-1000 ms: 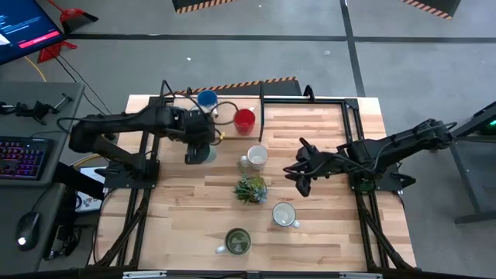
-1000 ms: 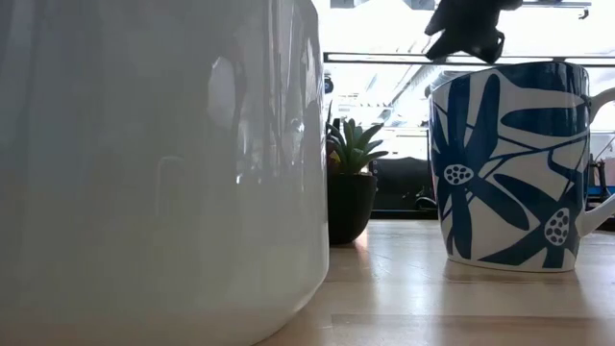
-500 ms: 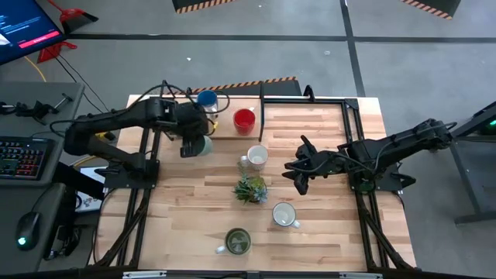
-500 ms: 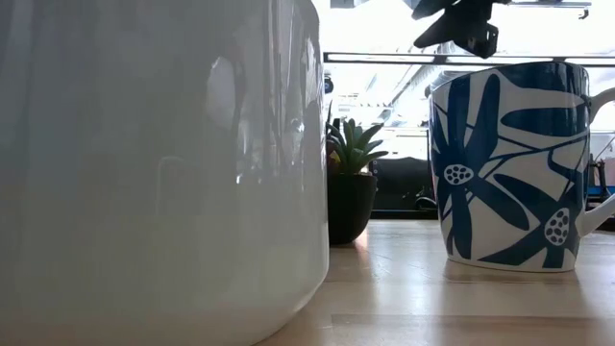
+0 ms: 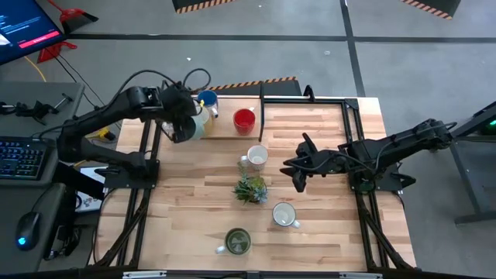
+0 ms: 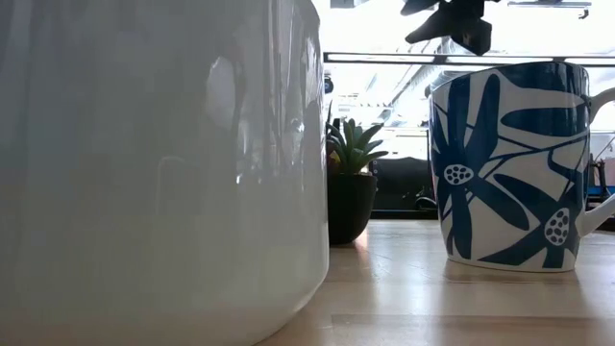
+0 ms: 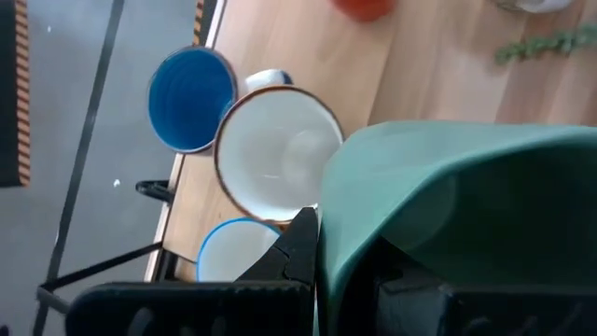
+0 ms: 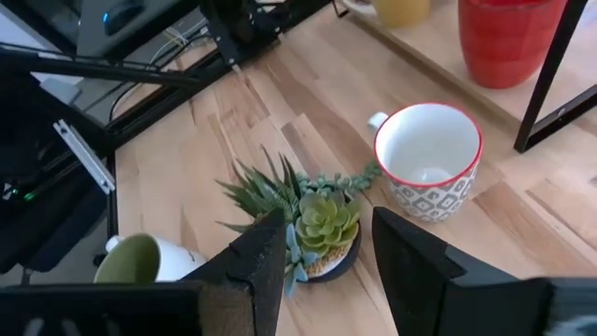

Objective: Place coffee mugs
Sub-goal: Put the light green mug on the shelf

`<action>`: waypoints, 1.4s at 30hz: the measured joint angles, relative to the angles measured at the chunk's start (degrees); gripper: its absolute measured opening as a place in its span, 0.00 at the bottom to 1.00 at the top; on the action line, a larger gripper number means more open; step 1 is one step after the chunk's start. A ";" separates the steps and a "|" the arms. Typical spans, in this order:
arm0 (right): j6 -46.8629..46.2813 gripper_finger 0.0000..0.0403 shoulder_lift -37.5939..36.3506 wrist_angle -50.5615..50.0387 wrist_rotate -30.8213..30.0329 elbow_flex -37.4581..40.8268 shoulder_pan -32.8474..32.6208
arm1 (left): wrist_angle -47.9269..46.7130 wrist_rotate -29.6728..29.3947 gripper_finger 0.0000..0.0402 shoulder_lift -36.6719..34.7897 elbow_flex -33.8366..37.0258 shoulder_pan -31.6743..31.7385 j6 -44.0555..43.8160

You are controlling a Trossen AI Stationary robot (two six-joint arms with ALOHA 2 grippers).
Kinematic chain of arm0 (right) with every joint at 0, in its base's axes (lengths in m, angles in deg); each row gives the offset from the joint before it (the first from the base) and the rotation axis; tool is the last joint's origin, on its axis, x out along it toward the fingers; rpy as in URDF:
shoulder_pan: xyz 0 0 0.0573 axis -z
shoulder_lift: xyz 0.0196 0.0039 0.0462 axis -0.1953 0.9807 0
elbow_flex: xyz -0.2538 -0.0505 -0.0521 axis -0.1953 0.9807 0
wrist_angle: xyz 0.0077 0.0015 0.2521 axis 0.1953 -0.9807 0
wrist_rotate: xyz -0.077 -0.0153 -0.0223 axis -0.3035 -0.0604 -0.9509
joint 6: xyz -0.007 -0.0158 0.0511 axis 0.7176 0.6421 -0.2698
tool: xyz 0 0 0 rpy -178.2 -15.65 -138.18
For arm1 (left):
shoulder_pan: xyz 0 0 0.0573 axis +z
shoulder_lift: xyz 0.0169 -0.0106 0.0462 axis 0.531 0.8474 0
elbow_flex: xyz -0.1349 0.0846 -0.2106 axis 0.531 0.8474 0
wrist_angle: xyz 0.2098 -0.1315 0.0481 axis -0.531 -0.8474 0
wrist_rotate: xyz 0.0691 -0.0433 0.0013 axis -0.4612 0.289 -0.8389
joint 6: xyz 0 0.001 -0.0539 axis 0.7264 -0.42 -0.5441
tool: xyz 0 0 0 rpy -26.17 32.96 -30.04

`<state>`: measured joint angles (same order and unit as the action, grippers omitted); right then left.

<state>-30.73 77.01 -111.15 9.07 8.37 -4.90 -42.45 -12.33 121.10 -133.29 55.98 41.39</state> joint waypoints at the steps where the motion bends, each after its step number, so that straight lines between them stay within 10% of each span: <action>1: -0.01 0.34 0.01 0.31 -0.25 0.00 0.00 | 0.00 0.22 0.02 -0.02 0.00 0.61 -0.10; 25: -1.02 0.34 12.15 3.10 3.62 0.02 0.00 | 1.34 0.60 0.02 0.69 -7.28 16.15 -1.12; 42: 11.64 0.34 8.54 14.99 0.36 0.02 -1.46 | -3.70 1.02 0.02 15.69 -19.34 30.35 6.23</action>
<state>-19.09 85.55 -96.16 9.43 8.39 -6.36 -46.15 -11.31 136.79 -152.64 86.33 47.62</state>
